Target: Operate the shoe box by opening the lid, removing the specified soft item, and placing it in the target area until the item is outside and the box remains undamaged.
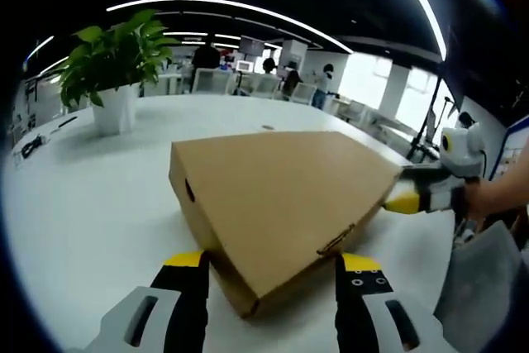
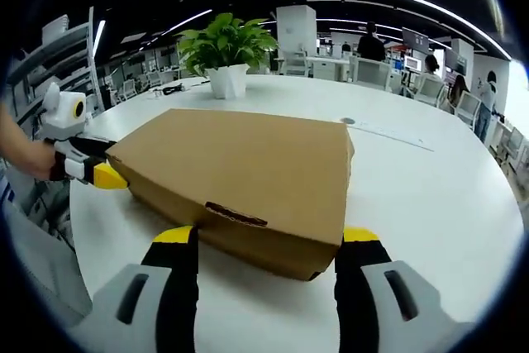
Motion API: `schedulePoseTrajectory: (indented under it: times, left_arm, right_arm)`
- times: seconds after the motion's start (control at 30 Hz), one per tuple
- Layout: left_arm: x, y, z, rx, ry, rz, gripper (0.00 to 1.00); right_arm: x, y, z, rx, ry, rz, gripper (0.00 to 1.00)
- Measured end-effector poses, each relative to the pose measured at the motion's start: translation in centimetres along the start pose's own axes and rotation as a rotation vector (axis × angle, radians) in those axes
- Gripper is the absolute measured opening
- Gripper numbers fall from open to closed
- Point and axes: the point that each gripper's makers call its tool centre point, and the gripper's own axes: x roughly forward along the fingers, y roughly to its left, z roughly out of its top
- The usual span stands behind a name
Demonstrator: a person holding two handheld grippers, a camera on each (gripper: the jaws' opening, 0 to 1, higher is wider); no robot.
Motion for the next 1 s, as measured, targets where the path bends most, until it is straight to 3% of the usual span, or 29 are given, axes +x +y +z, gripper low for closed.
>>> schedulePoseTrajectory:
  times: [0.57,1.0]
  left_arm:
    - [-1.5,1.4,-0.5,0.05,0.028,-0.076,0.62]
    - [-1.5,2.8,-0.3,0.065,0.038,-0.097,0.62]
  right_arm:
    - [-0.6,3.2,-0.8,0.054,-0.002,-0.088,0.62]
    - [0.3,3.6,-0.7,0.068,-0.007,-0.113,0.62]
